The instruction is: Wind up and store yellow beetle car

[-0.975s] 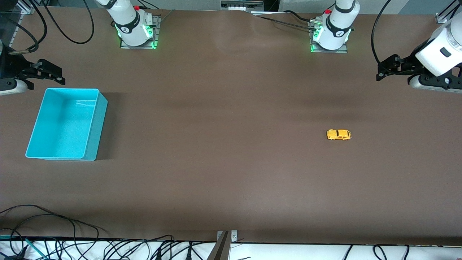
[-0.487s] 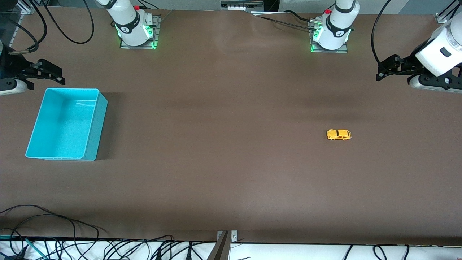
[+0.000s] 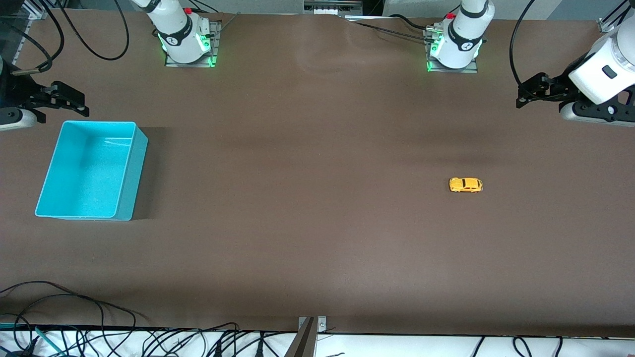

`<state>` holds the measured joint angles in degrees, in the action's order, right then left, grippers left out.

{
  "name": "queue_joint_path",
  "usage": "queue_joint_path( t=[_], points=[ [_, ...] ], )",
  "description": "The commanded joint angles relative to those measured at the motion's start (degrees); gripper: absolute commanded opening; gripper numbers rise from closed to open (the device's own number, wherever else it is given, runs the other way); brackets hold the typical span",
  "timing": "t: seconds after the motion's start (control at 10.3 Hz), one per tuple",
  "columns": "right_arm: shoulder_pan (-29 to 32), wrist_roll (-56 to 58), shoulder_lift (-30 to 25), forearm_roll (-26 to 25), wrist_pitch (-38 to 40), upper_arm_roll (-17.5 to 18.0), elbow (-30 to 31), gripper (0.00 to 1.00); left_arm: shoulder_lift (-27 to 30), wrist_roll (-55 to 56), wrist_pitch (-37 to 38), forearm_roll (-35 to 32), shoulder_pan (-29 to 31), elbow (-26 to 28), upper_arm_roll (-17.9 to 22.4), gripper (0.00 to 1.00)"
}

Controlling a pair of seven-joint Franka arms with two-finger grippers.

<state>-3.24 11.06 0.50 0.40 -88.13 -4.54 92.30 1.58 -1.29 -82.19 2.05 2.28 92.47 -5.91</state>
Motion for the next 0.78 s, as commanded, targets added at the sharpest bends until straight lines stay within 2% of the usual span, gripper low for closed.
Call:
queue_joint_path(
  t=[0.0, 0.29, 0.39, 0.68],
  points=[
    [-0.1, -0.3, 0.0, 0.2, 0.9, -0.2, -0.7, 1.00, -0.7, -3.5, 2.0, -1.9, 0.3, -1.3, -0.5, 1.00],
    [-0.1, -0.3, 0.0, 0.2, 0.9, -0.2, -0.7, 1.00, -2.1, -9.7, -0.2, -3.5, 0.0, -1.2, -0.5, 1.00],
    [-0.1, -0.3, 0.0, 0.2, 0.9, -0.2, -0.7, 1.00, -2.5, -14.1, -1.6, -5.5, -0.4, -1.1, -0.6, 1.00],
    [-0.1, -0.3, 0.0, 0.2, 0.9, -0.2, -0.7, 1.00, -5.7, -29.4, -8.9, -5.3, 0.4, 0.1, -0.6, 1.00]
  ],
)
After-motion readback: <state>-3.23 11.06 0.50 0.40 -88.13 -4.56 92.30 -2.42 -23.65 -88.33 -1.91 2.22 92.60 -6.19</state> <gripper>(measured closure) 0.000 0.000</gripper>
